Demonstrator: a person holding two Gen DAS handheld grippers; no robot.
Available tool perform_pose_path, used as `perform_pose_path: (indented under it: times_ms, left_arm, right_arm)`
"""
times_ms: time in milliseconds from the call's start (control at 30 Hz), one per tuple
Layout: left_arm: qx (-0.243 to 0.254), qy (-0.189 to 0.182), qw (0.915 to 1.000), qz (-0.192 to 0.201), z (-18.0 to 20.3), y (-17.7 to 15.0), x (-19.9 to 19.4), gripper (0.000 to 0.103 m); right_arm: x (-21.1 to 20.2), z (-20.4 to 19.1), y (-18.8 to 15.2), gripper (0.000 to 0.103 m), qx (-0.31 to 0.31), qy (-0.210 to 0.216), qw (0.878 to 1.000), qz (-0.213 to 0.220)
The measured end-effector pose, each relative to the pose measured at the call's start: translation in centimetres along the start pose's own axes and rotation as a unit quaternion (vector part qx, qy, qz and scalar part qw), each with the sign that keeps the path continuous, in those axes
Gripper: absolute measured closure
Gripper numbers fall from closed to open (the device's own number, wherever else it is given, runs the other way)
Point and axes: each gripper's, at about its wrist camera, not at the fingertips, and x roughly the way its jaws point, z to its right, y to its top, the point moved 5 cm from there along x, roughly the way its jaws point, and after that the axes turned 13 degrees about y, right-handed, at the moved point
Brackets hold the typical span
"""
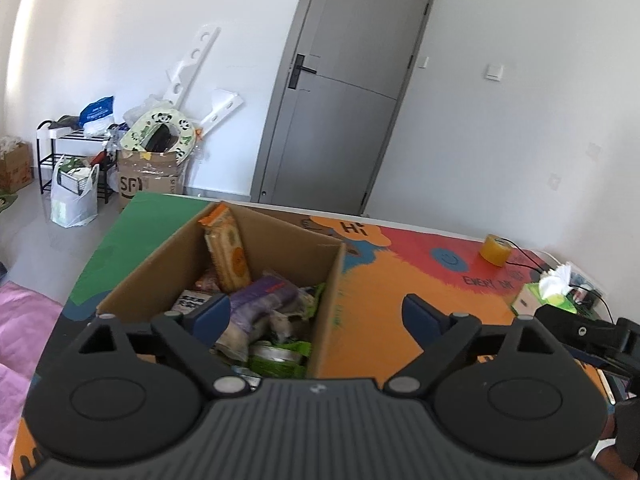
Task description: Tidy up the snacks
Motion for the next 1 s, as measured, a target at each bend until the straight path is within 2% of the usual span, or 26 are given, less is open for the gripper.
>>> perform_pose_path:
  times_ms: [467, 733, 867, 1000]
  left_arm:
    - [0.057, -0.024, 0.9981, 0.006, 3.2, -0.1, -3.7, 0.006]
    - [0.075, -0.021, 0.9969, -0.001, 4.5, -1.0, -5.1, 0.004]
    - [0.083, -0.025, 0.9962, -0.004, 4.3, -1.3, -5.8, 0.004]
    - [0.092, -0.024, 0.9955, 0.000, 3.5, -1.5, -6.6, 0.004]
  right_arm:
    - [-5.6, 0.9, 0.4, 0.000, -0.004, -0.024, 1.000, 0.007]
    - [-7.9, 0.2, 0.5, 0.000, -0.018, -0.040, 0.999, 0.007]
    - [-8.4, -0.3, 0.2, 0.000, -0.016, -0.041, 0.999, -0.001]
    - [-8.8, -1.0, -0.4, 0.000, -0.033, -0.063, 0.997, -0.011]
